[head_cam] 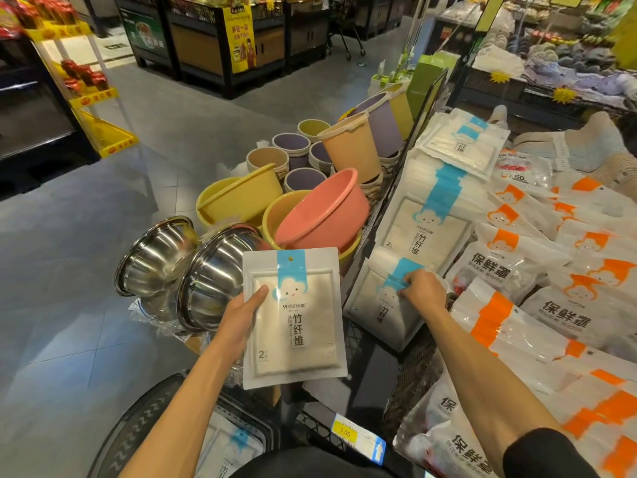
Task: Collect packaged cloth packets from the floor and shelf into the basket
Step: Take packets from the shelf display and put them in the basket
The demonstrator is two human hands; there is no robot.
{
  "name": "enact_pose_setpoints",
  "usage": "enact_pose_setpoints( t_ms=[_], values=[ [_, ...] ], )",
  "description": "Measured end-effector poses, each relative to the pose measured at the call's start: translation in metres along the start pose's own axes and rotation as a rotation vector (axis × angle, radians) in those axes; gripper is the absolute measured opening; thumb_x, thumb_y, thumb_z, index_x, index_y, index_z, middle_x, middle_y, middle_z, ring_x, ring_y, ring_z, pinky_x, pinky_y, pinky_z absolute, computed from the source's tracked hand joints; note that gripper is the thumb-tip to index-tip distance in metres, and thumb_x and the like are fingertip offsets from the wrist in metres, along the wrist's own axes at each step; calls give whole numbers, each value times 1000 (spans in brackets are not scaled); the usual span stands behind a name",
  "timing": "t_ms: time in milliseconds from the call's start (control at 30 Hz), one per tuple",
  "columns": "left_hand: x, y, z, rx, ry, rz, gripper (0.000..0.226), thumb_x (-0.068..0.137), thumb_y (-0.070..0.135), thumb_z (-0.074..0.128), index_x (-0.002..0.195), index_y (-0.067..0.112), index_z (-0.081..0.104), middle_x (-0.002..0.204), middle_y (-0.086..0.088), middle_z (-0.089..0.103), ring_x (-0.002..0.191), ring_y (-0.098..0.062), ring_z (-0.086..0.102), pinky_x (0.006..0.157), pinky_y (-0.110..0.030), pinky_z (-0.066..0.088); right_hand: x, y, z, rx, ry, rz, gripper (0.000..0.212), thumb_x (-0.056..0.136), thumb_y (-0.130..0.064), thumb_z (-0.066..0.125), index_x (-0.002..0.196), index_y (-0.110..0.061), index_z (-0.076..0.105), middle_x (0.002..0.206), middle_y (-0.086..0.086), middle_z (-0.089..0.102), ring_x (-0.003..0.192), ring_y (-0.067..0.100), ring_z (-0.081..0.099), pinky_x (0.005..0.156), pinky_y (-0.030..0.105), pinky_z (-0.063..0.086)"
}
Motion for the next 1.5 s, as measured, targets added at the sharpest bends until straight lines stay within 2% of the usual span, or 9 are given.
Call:
enact_pose_setpoints(
  t_ms=[67,233,500,700,833,1067,1300,1400,1500],
  values=[
    [1,1,-1,1,12,3,29,99,23,60,123,8,65,109,-14,75,94,-27,75,72,-36,61,-2,0,4,-34,4,-16,13,83,-22,78,83,-11,72,84,8,69,81,27,64,69,35,53],
    [4,-1,-4,16,11,-5,33,99,24,61,126,6,64,113,-16,74,102,-31,72,90,-47,56,-9,-1,9,-68,26,-44,12,85,-24,74,93,-15,73,96,9,72,88,28,67,74,41,57],
    [3,-6,-2,23,-8,-18,33,99,24,60,128,8,62,113,-15,74,101,-29,73,75,-36,61,-16,-2,0,-64,14,-62,13,86,-25,74,86,-14,67,91,7,70,82,25,63,69,36,53],
    [-7,-7,2,34,-36,-25,26,100,23,58,122,11,64,109,-13,76,96,-26,74,74,-36,61,-24,-12,-19,-150,-76,-108,36,89,-25,68,122,-14,63,117,10,65,104,29,62,82,38,52],
    [-16,-7,5,68,-65,-5,24,101,22,58,121,12,65,109,-13,75,98,-29,73,78,-41,60,-40,-20,-34,-325,-147,-120,43,90,-35,63,127,-11,57,121,15,61,107,33,60,86,39,52],
    [-42,5,30,234,-188,160,20,100,25,61,118,23,67,104,-4,77,93,-22,74,80,-40,58,-97,-49,-75,-405,-73,-209,55,94,-39,59,140,-13,46,134,15,49,121,35,51,92,45,44],
    [-75,17,65,529,-339,392,9,100,28,61,103,28,69,86,22,73,77,7,65,64,-8,44,-158,-76,-105,-345,-50,-350,70,90,-41,66,149,-17,36,142,13,44,127,34,46,92,45,46],
    [-85,14,74,572,-428,437,11,98,34,63,93,26,70,83,18,71,72,2,61,65,-18,46,-173,-79,-110,-315,-49,-390,73,84,-42,71,147,-19,41,140,9,48,123,32,50,90,43,47],
    [-93,15,83,534,-520,439,13,98,28,63,103,20,72,94,6,75,82,-5,67,71,-20,51,-179,-76,-118,-224,-104,-377,68,80,-42,78,138,-20,51,127,6,61,112,26,59,88,40,52]
  ],
)
Point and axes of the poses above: each hand's wrist, its own x-axis towards the middle knuckle, its own z-axis out of the palm, y = z × x, the point moved 3 cm from there along x, towards the middle knuckle
